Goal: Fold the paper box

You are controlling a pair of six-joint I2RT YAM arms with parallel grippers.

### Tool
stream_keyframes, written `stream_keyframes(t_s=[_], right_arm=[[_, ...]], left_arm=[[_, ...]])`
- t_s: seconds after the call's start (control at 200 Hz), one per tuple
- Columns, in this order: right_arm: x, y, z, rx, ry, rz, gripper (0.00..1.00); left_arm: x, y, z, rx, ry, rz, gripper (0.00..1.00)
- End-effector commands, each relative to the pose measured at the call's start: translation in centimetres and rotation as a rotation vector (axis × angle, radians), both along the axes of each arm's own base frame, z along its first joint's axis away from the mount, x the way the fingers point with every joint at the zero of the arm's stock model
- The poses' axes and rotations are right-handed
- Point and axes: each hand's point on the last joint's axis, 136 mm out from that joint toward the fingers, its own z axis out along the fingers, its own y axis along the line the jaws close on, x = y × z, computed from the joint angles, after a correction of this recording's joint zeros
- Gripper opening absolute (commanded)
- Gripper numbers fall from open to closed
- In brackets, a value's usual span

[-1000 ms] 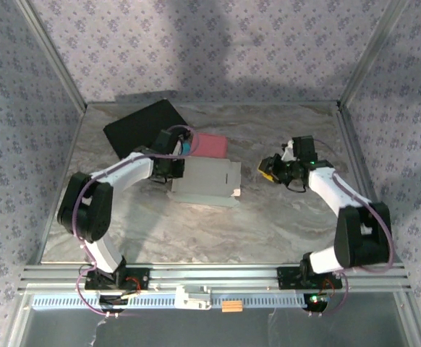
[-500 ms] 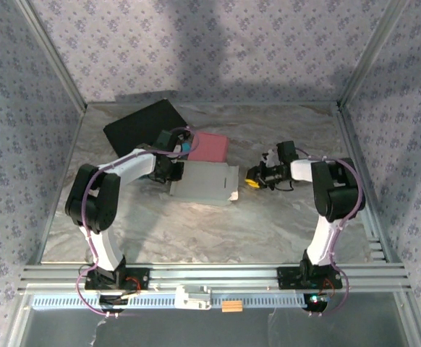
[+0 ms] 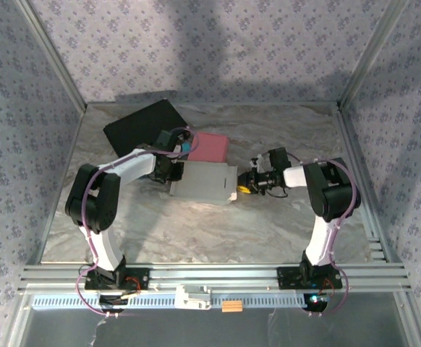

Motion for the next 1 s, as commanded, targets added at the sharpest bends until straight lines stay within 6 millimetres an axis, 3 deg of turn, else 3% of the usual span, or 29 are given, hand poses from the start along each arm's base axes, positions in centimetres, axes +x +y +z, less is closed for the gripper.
stream_keyframes(t_s=[0.0,0.165,0.32,0.555,0.805,0.994], right_arm=[[-0.1,1.0,2.3,0.07,-0.045,0.02,0.2],[0.0,1.1,2.9,0.068,-0.06,0.017,0.2],[0.2,1.5,2.2,0.057,-0.05,0.031,0.22],[0.6,2.0,3.7,0.059,-0.095,0.039,0.24],[0.4,2.4,3.2,0.027,-0.08,0.045,0.27],[0.4,2.6,4.2,0.036,-0.115,0.049,0.3]], left_arm=[[-1.5,1.0,-1.5,0.061,0.059,-0.003,0.0],[-1.5,0.9,-1.5,0.061,0.06,-0.007,0.0],[-1.5,0.7,-1.5,0.061,0.059,-0.012,0.0],[-1.6,0.7,-1.5,0.061,0.06,-0.016,0.0],[-1.6,0.6,-1.5,0.063,0.061,-0.018,0.0],[-1.5,0.5,-1.5,0.064,0.061,-0.019,0.0]])
